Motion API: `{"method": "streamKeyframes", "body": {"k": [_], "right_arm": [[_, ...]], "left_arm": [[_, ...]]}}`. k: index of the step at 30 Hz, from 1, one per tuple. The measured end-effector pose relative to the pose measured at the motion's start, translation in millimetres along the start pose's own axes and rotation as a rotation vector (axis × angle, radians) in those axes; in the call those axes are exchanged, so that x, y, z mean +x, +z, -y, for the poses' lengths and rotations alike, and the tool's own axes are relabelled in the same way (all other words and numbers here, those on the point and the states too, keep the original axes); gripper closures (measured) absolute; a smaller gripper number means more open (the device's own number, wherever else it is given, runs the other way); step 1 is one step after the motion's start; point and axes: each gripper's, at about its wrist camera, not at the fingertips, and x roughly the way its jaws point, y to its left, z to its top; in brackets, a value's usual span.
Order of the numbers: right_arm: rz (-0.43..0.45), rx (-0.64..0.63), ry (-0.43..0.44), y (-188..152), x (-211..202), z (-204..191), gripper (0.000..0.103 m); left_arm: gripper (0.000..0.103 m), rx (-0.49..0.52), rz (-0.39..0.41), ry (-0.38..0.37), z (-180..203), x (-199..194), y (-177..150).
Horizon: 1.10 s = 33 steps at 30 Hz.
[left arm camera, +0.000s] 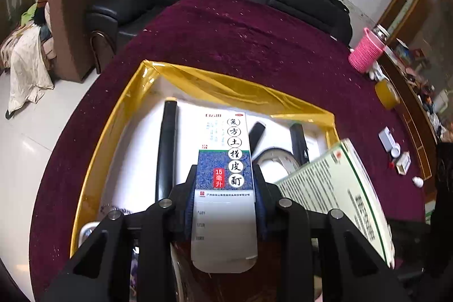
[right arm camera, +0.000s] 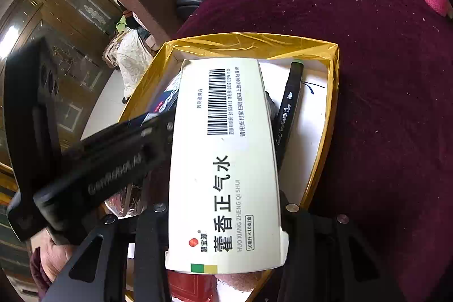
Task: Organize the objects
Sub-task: 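Lower both boxes into the tray and open both grippers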
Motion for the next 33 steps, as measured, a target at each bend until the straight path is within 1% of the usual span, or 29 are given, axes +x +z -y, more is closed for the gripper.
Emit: {"method": "streamKeyframes", "body": {"k": [1, 2, 3, 4, 5, 6, 7, 8, 9, 12, 14, 15, 17, 20, 23, 24, 26, 33], "right_arm": [[0.004, -0.004, -0.008, 0.2, 0.1, -0.1, 0.057], [0.008, -0.007, -0.017, 0.6, -0.5, 0.1, 0.057], [0.013, -0.01, -0.026, 1.9, -1.3, -0.9, 0.057], [0.02, -0.018, -0.04, 3.4, -1.2, -1.9, 0.056], [0.026, -0.021, -0.052, 3.9, -1.2, -1.8, 0.056], [0.033, -0.023, -0.063, 4.2, -1.6, -2.2, 0.056], [0.039, -0.023, -0.077, 4.9, -1.5, -2.5, 0.056], [0.041, -0.019, -0.081, 5.3, -1.2, -2.2, 0.052], [0.046, -0.01, -0.074, 5.4, -2.3, -1.2, 0.052], [0.052, 0.006, -0.044, 7.0, -5.6, -0.8, 0.04], [0.087, -0.009, -0.065, 7.3, -13.3, -4.5, 0.03], [0.104, -0.015, -0.081, 7.5, -17.5, -6.2, 0.028], [0.146, -0.021, -0.096, 7.9, -29.1, -6.4, 0.027], [0.189, 0.003, -0.063, 8.3, -47.1, 0.2, 0.024], [0.232, 0.032, -0.06, 7.0, -64.6, 8.8, 0.02], [0.243, 0.039, -0.06, 5.6, -70.4, 12.7, 0.019], [0.255, 0.051, -0.063, 2.2, -79.2, 18.9, 0.017], [0.275, 0.095, -0.071, -21.7, -103.6, 55.5, 0.017]], "left_arm": [[0.068, -0.009, 0.006, -0.006, -1.5, -0.3, 1.5], [0.062, -0.025, 0.012, -0.018, -3.3, -1.6, 2.7], [0.048, -0.038, 0.019, -0.022, -4.6, -3.5, 2.8], [0.041, -0.052, 0.029, -0.027, -6.6, -5.8, 3.2], [0.032, -0.071, 0.048, -0.046, -9.2, -10.6, 2.5], [0.028, -0.083, 0.057, -0.061, -10.7, -13.7, 2.2], [0.026, -0.095, 0.063, -0.076, -12.2, -17.1, 2.0], [0.023, -0.111, 0.067, -0.091, -14.3, -21.3, 2.3], [0.022, -0.122, 0.072, -0.099, -16.0, -24.9, 2.1], [0.016, -0.157, 0.1, -0.124, -20.8, -38.9, 0.8], [0.016, -0.173, 0.12, -0.15, -22.3, -49.3, 0.0], [0.015, -0.177, 0.127, -0.155, -22.8, -53.3, -1.3], [0.015, -0.182, 0.146, -0.165, -23.3, -63.4, -4.1], [0.012, -0.186, 0.164, -0.17, -23.8, -75.4, -7.8], [0.01, -0.191, 0.169, -0.173, -20.8, -84.2, -12.6], [0.007, -0.193, 0.165, -0.174, -19.6, -85.9, -14.0], [0.005, -0.197, 0.15, -0.178, -16.8, -88.0, -16.5], [0.004, -0.206, 0.142, -0.202, -0.2, -102.8, -27.4]]}}
